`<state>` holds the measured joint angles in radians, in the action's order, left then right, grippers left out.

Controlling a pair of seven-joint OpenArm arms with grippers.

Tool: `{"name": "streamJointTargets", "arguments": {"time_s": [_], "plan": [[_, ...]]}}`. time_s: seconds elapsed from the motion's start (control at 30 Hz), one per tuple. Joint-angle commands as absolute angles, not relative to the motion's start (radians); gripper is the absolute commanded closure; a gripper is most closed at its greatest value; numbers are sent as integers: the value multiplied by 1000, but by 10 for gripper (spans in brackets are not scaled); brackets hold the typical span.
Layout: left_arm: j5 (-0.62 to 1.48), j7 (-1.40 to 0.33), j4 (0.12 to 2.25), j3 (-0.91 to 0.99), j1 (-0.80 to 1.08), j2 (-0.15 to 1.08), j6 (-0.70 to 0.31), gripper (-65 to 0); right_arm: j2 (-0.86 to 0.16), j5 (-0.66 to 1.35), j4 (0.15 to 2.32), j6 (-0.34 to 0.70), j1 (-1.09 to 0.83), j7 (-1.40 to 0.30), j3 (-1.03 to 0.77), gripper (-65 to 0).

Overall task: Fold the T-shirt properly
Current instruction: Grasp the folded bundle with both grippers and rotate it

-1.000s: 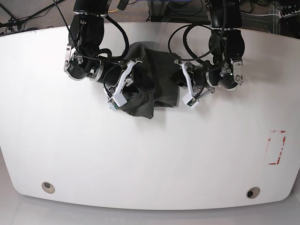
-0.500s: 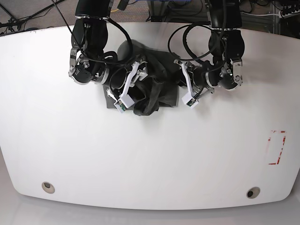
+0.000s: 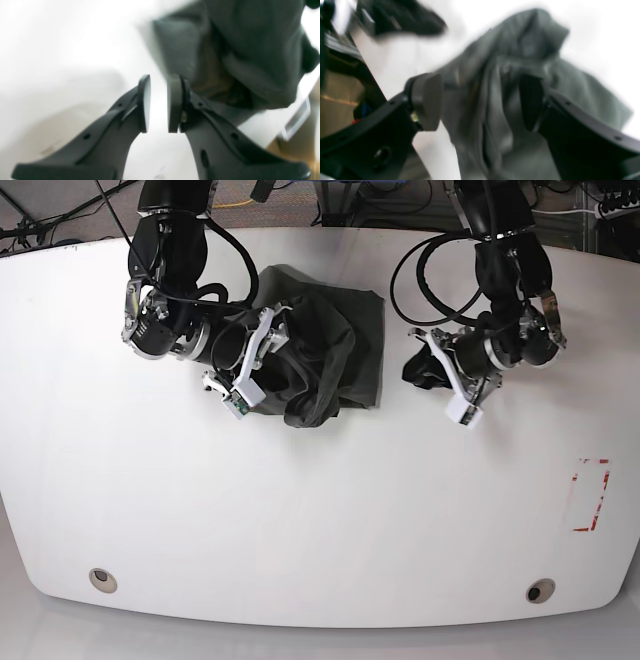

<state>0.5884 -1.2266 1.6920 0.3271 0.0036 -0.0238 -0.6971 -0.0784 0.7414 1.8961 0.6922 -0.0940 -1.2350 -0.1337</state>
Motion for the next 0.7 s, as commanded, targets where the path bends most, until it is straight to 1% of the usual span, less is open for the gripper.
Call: {"name": "streamJointTargets", "arguments": {"time_s": [0.0,0.13,0.23,0.33,0.4,0.47,0.6,0.67], "plan": [[625,-1213,1722,358,-12,19,-698,-106,-88,760,1910,698,-87,-1216,-137,-401],[665,-1214,1725,404,-7,70,-698,-106,-82,760,1908,698,-117,-1216,-127,-365],[685,-1216,1725,438,7,93,-698,-106,-53,753,1871,698,-127,-1216,-70,-349],[691,-1216,1725,469,15,108,-698,-106,-15,717,1814,698,-116,-1201,1,-347],[691,-1216,1725,484,15,120,-698,-106,31,679,1793,698,-93,-1179,56,-347],[694,-1216,1728,490,15,127,-698,-106,38,636,1797,698,-64,-1175,99,-344],[705,-1218,1732,487,45,168,-698,-106,97,615,1808,698,-31,-1175,108,-341],[705,-1218,1733,484,44,173,-698,-106,102,616,1808,698,-5,-1176,105,-342]]}}
